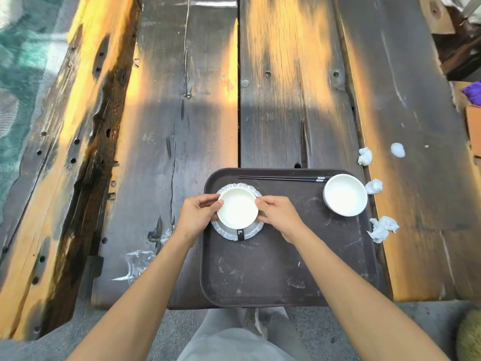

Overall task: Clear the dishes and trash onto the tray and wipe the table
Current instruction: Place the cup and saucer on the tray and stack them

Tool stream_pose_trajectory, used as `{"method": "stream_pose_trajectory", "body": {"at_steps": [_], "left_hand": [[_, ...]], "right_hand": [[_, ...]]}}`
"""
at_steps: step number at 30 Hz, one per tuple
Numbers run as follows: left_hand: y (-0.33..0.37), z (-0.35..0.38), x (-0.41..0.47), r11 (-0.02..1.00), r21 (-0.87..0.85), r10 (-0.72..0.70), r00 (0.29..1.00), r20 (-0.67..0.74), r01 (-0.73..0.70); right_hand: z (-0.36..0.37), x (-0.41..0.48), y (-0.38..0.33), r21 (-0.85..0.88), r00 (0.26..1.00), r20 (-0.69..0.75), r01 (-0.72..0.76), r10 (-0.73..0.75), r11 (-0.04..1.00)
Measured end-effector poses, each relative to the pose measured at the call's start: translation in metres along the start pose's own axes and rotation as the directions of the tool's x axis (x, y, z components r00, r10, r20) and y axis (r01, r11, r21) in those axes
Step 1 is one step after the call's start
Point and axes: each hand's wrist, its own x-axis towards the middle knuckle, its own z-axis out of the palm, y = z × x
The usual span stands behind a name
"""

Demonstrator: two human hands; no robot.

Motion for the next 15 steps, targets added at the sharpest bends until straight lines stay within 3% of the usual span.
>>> {"method": "stream_pose_trajectory", "body": {"at_steps": [10,15], "left_hand": [[0.005,0.006,-0.012,0.992,0.125,-0.002,0.999,-0.038,0.007],[0.011,0.025,-0.032,0.976,0.213,0.075,0.993,-0.096,-0.054]], "right_hand": [[-0.007,-0.008,0.000,-0.024,0.994,0.107,-0.029,0.031,0.999],[-0.017,-0.019,-0.001,-0.096,0.984,0.177,0.018,-0.001,0.995]]}}
